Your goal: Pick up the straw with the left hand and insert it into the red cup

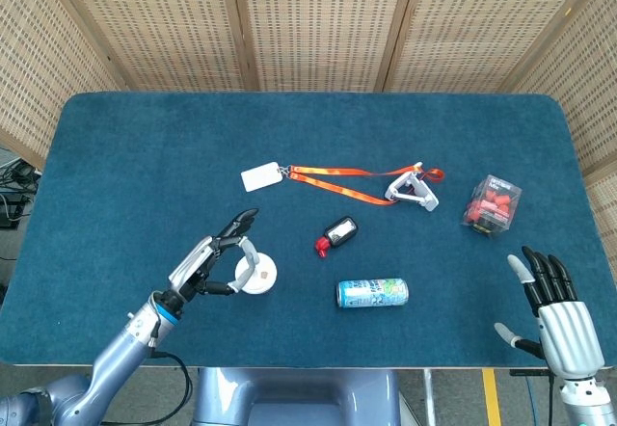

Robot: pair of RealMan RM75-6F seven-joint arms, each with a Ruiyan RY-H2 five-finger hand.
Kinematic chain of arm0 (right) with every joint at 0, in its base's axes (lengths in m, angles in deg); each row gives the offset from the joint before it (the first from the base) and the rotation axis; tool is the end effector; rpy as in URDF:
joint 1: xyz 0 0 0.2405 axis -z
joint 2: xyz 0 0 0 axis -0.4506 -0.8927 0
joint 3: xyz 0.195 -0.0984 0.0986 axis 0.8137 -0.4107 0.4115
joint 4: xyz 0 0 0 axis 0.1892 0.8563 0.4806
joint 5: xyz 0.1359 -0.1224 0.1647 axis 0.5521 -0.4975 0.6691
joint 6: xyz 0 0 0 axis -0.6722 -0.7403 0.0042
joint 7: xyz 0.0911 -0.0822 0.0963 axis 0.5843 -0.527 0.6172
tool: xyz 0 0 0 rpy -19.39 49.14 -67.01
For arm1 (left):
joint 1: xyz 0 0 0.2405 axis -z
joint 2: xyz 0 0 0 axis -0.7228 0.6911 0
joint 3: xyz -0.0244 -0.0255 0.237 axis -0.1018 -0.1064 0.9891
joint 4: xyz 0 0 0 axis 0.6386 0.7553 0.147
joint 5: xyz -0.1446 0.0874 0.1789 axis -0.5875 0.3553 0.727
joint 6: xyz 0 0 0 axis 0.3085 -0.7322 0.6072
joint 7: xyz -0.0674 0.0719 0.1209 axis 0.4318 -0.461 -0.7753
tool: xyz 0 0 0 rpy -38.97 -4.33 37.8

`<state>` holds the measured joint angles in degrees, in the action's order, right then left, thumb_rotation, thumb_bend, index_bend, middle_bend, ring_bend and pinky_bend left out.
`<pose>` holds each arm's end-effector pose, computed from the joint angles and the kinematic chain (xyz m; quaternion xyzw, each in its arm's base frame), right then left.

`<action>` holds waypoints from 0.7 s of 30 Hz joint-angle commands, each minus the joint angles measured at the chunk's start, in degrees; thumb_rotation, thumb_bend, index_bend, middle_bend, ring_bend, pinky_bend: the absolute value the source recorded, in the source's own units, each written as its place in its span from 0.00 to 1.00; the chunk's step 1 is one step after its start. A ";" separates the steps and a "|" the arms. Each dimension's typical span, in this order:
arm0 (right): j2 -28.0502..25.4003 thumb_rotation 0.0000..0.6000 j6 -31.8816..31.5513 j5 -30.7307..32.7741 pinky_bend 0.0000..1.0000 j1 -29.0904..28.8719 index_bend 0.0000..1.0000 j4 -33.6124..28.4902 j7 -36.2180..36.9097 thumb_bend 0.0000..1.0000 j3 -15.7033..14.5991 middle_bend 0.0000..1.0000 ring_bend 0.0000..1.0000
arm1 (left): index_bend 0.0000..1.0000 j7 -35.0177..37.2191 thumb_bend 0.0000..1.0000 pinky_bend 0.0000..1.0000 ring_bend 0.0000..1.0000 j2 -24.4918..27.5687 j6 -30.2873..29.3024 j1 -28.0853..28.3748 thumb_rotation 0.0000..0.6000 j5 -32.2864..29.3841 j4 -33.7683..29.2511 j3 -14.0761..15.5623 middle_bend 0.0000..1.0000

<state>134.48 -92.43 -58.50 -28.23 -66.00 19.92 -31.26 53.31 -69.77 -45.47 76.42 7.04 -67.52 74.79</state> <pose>-0.2875 -0.1626 0.1088 0.6025 -0.3367 0.4816 0.5401 -0.0779 0.2661 -0.0098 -0.4503 -0.7001 -0.5534 0.0304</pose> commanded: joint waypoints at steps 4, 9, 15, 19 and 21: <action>0.00 1.00 -0.05 -0.04 0.00 0.02 0.10 -0.04 -0.10 0.05 -0.01 0.00 0.00 | 0.64 -0.31 0.45 0.00 0.00 -0.98 0.81 1.02 1.00 -2.27 1.65 -0.34 0.00; -0.03 1.00 -0.13 0.04 0.00 0.05 0.10 -0.01 -0.02 0.05 0.06 0.00 0.00 | 0.64 -0.73 0.45 0.00 0.00 -2.52 1.46 1.69 1.00 -3.86 3.42 -0.10 0.00; 0.07 1.00 -0.08 -0.08 0.00 0.02 0.10 0.06 -0.20 0.05 0.01 0.00 0.00 | 0.64 -0.69 0.45 0.00 0.00 -3.37 1.45 2.08 1.00 -4.00 4.14 -0.01 0.00; 0.08 1.00 -0.06 -0.16 0.00 0.01 0.10 0.04 -0.33 0.05 -0.04 0.00 0.00 | 0.64 -0.67 0.45 0.00 0.00 -3.62 1.48 2.39 1.00 -3.89 4.35 -0.04 0.00; 0.10 1.00 -0.04 -0.21 0.00 0.01 0.10 0.03 -0.38 0.05 -0.08 0.00 0.00 | 0.64 -0.62 0.45 0.00 0.00 -3.75 1.51 2.52 1.00 -3.87 4.38 -0.03 0.00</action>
<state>134.58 -92.48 -58.71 -28.22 -65.97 19.54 -31.33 52.67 -73.51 -43.97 78.93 3.16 -63.14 74.76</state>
